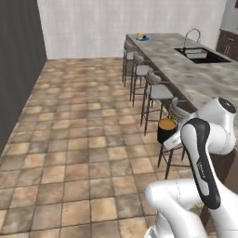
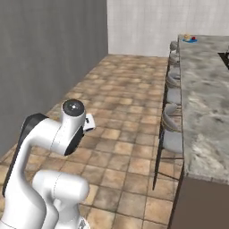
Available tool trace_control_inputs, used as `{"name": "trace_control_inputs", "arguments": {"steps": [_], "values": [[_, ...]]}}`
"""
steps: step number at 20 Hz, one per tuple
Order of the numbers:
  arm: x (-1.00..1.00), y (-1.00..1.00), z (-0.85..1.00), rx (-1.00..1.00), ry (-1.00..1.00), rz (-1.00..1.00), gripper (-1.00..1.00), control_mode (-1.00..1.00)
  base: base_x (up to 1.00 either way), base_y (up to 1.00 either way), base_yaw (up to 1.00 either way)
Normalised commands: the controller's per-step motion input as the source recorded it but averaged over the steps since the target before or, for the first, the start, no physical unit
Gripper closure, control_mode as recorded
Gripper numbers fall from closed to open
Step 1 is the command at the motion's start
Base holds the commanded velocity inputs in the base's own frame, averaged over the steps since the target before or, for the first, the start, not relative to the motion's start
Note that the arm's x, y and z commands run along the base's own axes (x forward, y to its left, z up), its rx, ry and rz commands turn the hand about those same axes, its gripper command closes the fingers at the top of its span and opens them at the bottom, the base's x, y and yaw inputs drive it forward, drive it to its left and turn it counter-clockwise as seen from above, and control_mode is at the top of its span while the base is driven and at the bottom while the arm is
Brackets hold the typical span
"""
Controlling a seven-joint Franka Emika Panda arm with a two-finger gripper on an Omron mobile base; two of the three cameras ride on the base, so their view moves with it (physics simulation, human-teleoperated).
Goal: Pick up the brewed coffee from the coffee machine and place it next to the breakfast plate on the dining counter.
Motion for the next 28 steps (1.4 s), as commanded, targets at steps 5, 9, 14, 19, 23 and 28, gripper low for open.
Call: {"name": "trace_control_inputs", "arguments": {"steps": [5, 9, 14, 19, 23, 28], "values": [[0.0, 0.0, 0.0, 0.0, 0.0, 0.0, 1.0, 1.0, 1.0, 0.76, -0.41], [0.0, 0.0, 0.0, 0.0, 0.0, 0.0, 1.0, 1.0, 1.0, 0.72, -0.4], [0.0, 0.0, 0.0, 0.0, 0.0, 0.0, 1.0, 1.0, 1.0, 0.73, -0.39], [0.0, 0.0, 0.0, 0.0, 0.0, 0.0, 1.0, 1.0, 1.0, 0.73, -0.38], [0.0, 0.0, 0.0, 0.0, 0.0, 0.0, 1.0, 1.0, 1.0, 0.75, -0.35], [0.0, 0.0, 0.0, 0.0, 0.0, 0.0, 1.0, 1.0, 1.0, 0.78, -0.31]]}}
